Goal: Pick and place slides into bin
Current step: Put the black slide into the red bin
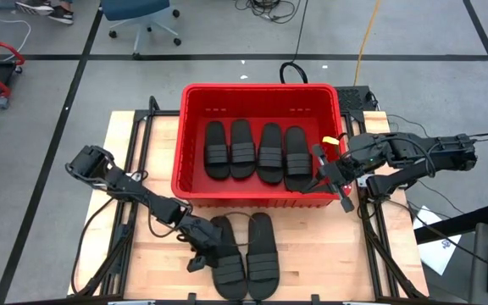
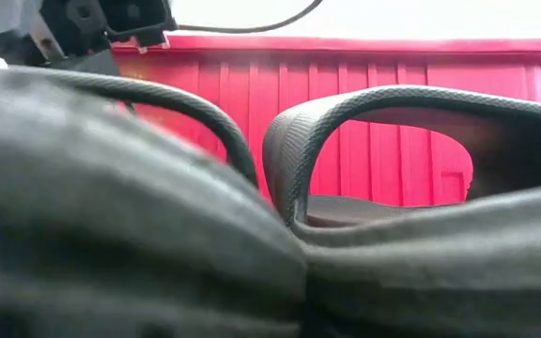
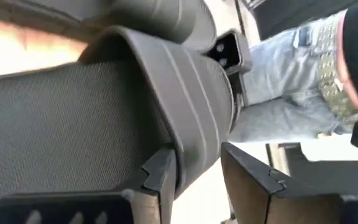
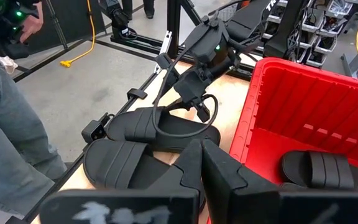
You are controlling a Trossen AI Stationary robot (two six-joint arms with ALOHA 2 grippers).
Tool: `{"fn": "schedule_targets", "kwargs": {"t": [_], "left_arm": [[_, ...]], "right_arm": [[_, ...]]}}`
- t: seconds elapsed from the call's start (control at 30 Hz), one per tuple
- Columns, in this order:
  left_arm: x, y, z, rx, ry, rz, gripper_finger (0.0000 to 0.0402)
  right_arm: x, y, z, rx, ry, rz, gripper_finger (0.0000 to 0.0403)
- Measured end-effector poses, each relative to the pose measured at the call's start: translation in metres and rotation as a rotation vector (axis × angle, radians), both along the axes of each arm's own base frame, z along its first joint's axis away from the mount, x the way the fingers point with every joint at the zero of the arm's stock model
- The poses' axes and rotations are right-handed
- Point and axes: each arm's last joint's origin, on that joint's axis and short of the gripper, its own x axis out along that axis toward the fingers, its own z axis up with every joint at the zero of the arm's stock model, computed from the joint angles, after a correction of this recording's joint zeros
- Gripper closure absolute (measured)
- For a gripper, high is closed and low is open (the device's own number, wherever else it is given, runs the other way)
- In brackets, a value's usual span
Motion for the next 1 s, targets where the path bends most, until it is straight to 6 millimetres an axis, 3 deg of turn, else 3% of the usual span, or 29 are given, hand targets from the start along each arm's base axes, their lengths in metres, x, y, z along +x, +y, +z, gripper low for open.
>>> {"fn": "schedule_targets", "kwargs": {"t": [0.57,0.67,0.87,1.0], "left_arm": [[-0.0041,-0.0093,-0.0029,0.007,0.017,0.013,0.0282],[-0.0041,-0.0092,-0.0029,0.006,0.019,0.015,0.0304],[-0.0042,-0.0091,-0.0031,-0.002,0.034,0.029,0.0389],[-0.0041,-0.0091,-0.0030,-0.012,0.044,0.041,0.0392]], "right_arm": [[0.0000,0.0000,0.0000,0.000,0.000,0.000,0.0403],[0.0000,0.0000,0.0000,0.000,0.000,0.000,0.0403],[0.0000,-0.0001,0.0000,-0.001,0.000,-0.002,0.0403],[0.0000,-0.0001,0.0000,-0.001,0.000,-0.003,0.0403]]}}
